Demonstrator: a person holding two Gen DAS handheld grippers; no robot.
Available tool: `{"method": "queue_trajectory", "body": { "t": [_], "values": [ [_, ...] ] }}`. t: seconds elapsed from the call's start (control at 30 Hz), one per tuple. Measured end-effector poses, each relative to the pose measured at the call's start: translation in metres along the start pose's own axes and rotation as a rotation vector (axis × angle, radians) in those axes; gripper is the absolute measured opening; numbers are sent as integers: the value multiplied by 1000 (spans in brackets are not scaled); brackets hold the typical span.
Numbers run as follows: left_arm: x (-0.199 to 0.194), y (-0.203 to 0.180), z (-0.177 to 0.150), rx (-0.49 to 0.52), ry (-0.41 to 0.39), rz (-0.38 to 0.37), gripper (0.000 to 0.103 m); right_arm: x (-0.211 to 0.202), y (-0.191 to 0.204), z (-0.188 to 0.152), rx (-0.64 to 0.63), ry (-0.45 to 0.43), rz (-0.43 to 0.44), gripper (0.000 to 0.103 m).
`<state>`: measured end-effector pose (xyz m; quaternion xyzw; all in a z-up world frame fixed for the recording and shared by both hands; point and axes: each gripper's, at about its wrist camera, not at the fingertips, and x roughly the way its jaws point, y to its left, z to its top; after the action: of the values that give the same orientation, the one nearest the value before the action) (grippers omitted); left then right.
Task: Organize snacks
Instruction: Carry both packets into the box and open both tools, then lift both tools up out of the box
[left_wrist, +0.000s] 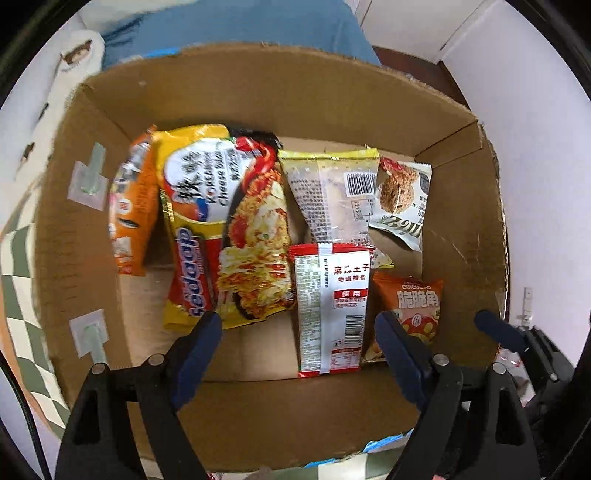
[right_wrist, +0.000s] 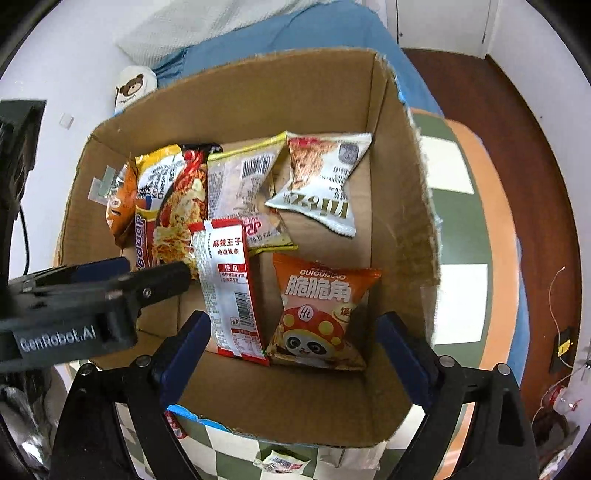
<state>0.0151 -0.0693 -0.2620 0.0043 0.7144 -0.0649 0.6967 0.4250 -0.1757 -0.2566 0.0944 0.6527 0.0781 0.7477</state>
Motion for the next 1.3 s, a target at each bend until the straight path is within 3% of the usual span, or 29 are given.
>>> {"method": "queue_trajectory", "body": {
  "t": [0.3, 0.8, 1.1, 1.3],
  "values": [
    [-51, 15, -37, -18, -214, 70, 85, -39, 4, -18, -18, -133, -58, 94],
    [-130, 7, -106, 46, -453, 105, 85, -125, 28, -72, -56, -367, -89, 94],
    [-168, 3, -148, 39, -530, 91, 85, -173, 39, -111, -54, -452, -69, 94],
    [-162, 6, -171, 31, -511, 81, 85, -177, 36, -136, -32, -432, -44, 94]
  ]
}}
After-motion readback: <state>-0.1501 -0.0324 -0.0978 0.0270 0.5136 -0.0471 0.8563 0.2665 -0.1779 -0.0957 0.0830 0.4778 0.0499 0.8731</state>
